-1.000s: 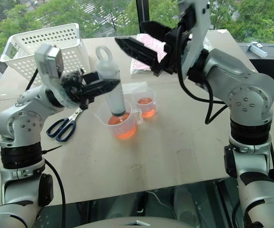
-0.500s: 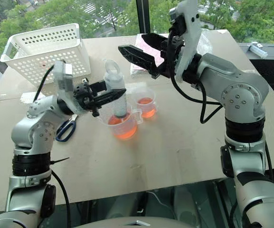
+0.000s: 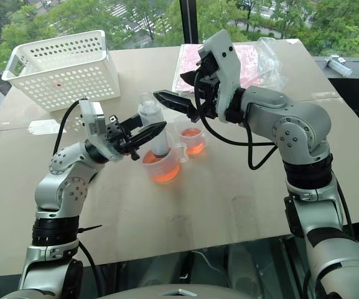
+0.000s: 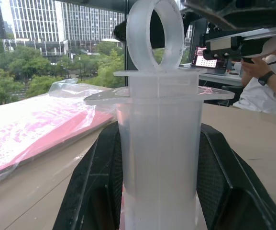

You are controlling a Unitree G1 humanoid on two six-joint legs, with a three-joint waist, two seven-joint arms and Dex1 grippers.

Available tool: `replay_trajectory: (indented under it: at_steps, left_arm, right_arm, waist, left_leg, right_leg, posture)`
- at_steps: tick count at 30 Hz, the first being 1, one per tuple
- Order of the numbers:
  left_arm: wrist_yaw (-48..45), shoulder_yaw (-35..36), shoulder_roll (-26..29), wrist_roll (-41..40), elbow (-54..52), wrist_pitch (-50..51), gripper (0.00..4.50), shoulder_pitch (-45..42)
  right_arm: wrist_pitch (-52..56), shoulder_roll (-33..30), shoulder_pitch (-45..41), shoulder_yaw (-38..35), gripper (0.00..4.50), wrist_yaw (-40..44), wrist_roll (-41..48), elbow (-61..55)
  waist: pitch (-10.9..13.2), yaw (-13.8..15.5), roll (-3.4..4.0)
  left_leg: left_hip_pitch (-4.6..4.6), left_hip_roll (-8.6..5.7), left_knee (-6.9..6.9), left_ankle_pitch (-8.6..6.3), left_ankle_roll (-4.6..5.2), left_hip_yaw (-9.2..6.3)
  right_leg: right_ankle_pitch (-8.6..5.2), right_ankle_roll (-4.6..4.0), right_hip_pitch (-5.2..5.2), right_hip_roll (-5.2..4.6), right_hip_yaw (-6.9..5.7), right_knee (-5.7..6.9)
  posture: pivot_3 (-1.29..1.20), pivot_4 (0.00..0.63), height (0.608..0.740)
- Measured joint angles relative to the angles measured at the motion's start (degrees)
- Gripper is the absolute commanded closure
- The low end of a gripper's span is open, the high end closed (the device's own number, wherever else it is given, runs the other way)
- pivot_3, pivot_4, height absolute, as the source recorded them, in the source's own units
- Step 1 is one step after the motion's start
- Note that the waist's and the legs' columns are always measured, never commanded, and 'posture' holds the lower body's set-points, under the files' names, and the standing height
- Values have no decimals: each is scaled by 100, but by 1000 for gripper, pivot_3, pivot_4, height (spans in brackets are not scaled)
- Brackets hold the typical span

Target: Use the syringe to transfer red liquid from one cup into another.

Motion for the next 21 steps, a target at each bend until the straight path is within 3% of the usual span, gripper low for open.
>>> replay_trajectory:
  at_steps: [10, 18, 20, 21]
  left_arm:
    - [95, 0, -34, 44, 77, -220, 3080, 87]
    - [123, 18, -26, 44, 210, -239, 3080, 93]
    - [124, 29, -27, 44, 230, -240, 3080, 86]
    - [124, 34, -27, 40, 234, -239, 3080, 86]
  right_arm:
    - [172, 474, -1, 116, 0, -156, -344, -5]
    - [262, 744, -1, 165, 3777, -255, -508, -44]
    - [276, 762, -1, 207, 4462, -241, -507, -106]
    - [278, 763, -2, 214, 4462, -254, -570, -106]
  waist:
    - [0, -10, 0]
    - [-1, -23, 1]
    - [-1, -20, 1]
    - [-1, -20, 1]
  left_leg:
    - [0, -1, 0, 0, 0, -1]
    - [1, -1, -2, 0, 0, -2]
    - [1, 0, -1, 0, 0, -3]
    - [1, -1, 0, 0, 0, -3]
  right_leg:
    - [0, 0, -1, 1, -1, 1]
    - [0, 0, -1, 1, -2, 1]
    - [0, 0, -1, 1, -2, 1]
    - [0, 0, 0, 1, -2, 2]
  posture:
    - [0, 150, 740]
    - [0, 150, 740]
    - [0, 150, 740]
    - [0, 150, 740]
